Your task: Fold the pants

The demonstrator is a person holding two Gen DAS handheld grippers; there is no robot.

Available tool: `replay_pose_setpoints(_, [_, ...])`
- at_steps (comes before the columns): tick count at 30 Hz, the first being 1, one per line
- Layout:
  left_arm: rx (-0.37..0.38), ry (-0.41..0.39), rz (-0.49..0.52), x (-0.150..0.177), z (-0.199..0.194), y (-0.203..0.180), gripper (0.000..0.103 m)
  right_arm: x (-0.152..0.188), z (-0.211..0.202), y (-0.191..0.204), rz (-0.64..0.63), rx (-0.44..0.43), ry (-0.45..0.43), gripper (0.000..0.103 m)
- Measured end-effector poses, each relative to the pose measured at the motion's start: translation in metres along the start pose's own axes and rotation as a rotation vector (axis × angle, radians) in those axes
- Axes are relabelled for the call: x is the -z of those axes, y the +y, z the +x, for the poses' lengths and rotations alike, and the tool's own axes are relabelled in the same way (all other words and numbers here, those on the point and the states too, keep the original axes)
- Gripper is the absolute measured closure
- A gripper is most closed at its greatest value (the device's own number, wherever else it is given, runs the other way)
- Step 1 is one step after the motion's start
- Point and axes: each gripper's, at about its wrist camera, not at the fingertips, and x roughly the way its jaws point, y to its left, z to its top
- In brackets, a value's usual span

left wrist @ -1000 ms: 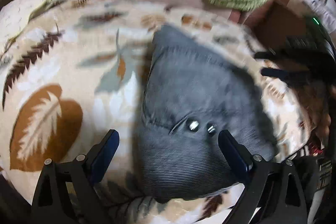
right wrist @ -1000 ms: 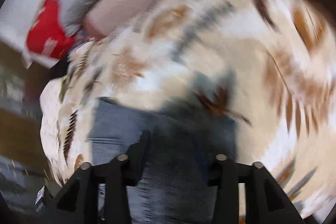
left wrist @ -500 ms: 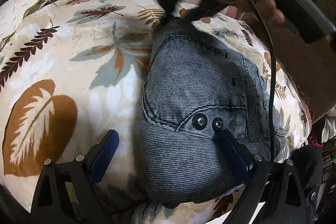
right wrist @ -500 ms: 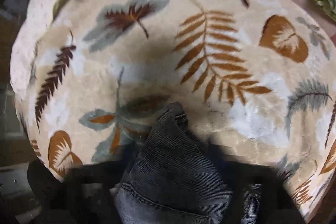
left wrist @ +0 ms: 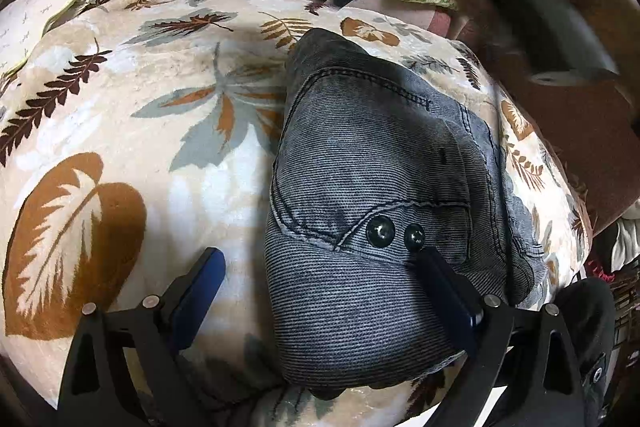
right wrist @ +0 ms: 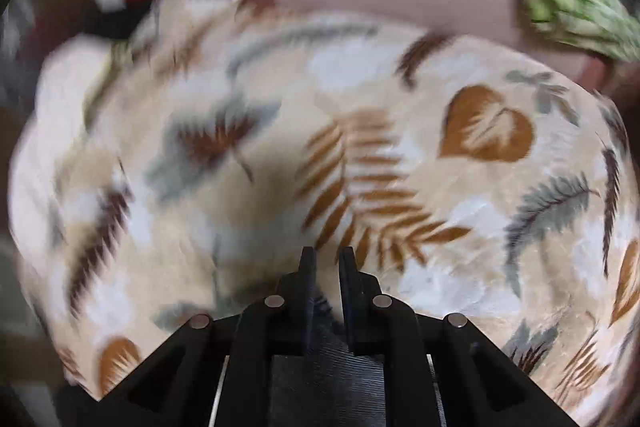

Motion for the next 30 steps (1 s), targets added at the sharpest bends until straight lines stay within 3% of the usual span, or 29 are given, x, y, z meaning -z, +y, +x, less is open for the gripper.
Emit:
replay_pose_setpoints(4, [-0.010,-0.003,-0.006,0.000,-0.001,0.000,0.006,0.038,-0.040,-0.022,0.055,-0.115,-0.018,0.088])
replay_pose_setpoints(8, [-0.018,-0.006,-0.012,0.001,-0.001,0.000,0.006,0.104,-0.058,-0.054,0.109,-0.161,0.037,0.088])
replay_pose_setpoints(12, [-0.045,-0.009,-0.019,0.001,-0.002,-0.003,0.005,0.158,-0.046,-0.092,0.175,-0.161,0.063,0.088])
replay_pose_setpoints(14, [-0.059,-0.013,-0.018,0.002,-0.002,-0.005,0.005,0.175,-0.023,-0.109,0.210,-0.182,0.113,0.078])
replay_pose_setpoints(15, [-0.072,-0.017,-0.015,0.002,-0.002,-0.007,0.005,0.178,-0.016,-0.114,0.215,-0.209,0.114,0.078])
replay_pose_setpoints(18, [-0.089,-0.018,-0.011,0.003,-0.005,-0.008,0.005,0.182,-0.025,-0.124,0.274,-0.278,0.066,0.078])
replay_pose_setpoints(21, [-0.112,-0.012,-0.014,0.001,-0.004,-0.010,0.004,0.191,-0.056,-0.120,0.231,-0.298,-0.033,0.076])
replay_pose_setpoints(22, [-0.120,-0.015,-0.007,0.001,-0.003,-0.011,0.004,0.196,-0.061,-0.120,0.223,-0.317,-0.055,0.070])
replay_pose_setpoints(23, [-0.127,-0.017,-0.003,0.000,-0.003,-0.012,0.004,0.203,-0.064,-0.121,0.225,-0.337,-0.079,0.050])
replay_pose_setpoints(25, [-0.134,-0.017,0.005,0.001,-0.004,-0.014,0.004,0.219,-0.050,-0.131,0.273,-0.298,-0.085,0.023])
replay_pose_setpoints(26, [-0.136,-0.016,0.008,0.001,-0.004,-0.014,0.004,0.224,-0.041,-0.133,0.290,-0.270,-0.066,0.023])
replay_pose_setpoints(30, [-0.161,-0.018,0.021,0.000,-0.005,-0.016,0.004,0.224,-0.044,-0.134,0.287,-0.320,-0.129,0.022])
